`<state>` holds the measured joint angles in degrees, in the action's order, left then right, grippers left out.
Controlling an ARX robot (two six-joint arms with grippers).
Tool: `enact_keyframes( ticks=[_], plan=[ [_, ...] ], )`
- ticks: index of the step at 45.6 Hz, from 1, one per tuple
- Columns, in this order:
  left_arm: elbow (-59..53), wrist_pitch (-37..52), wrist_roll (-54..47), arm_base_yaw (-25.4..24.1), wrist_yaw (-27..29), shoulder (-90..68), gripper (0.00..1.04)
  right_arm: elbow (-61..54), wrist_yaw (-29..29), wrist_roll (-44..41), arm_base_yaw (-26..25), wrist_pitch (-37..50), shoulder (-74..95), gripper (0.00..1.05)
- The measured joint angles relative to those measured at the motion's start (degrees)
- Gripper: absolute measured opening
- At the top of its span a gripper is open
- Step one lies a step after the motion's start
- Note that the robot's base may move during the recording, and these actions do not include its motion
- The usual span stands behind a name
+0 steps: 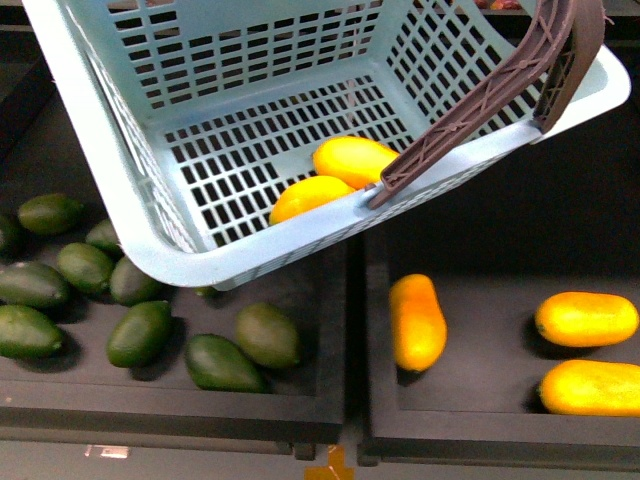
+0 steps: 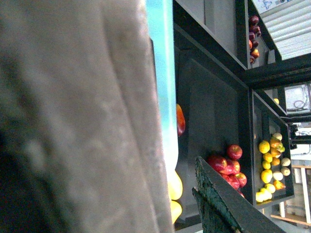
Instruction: Pick lemon and mango into basket
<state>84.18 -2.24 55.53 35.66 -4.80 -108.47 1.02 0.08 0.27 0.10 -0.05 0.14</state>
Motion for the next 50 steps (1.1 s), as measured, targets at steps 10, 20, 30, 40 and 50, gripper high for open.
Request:
enact_keyframes(
  ticks=[10,20,30,40,50],
  plan=[
    [0.00,0.00,-0.26,-0.17,0.35,-0.02,0.29,0.00,0.11,0.00,0.00,0.00,0.07,0.96],
    [0.00,0.00,-0.17,-0.13,-0.39,-0.07,0.29,0.00,-0.07,-0.04,0.00,-0.07,0.00,0.96],
    [0.00,0.00,0.20,-0.04,-0.70,-0.17,0.29,0.00,0.02,-0.09,0.00,-0.07,0.00,0.96],
    [0.00,0.00,-0.09,-0.20,0.31,-0.17,0.29,0.00,0.04,-0.09,0.00,-0.04,-0.02,0.96],
    [0.00,0.00,-0.15,-0.20,-0.17,-0.17,0.29,0.00,0.04,-0.09,0.00,-0.02,0.04,0.96]
  ],
)
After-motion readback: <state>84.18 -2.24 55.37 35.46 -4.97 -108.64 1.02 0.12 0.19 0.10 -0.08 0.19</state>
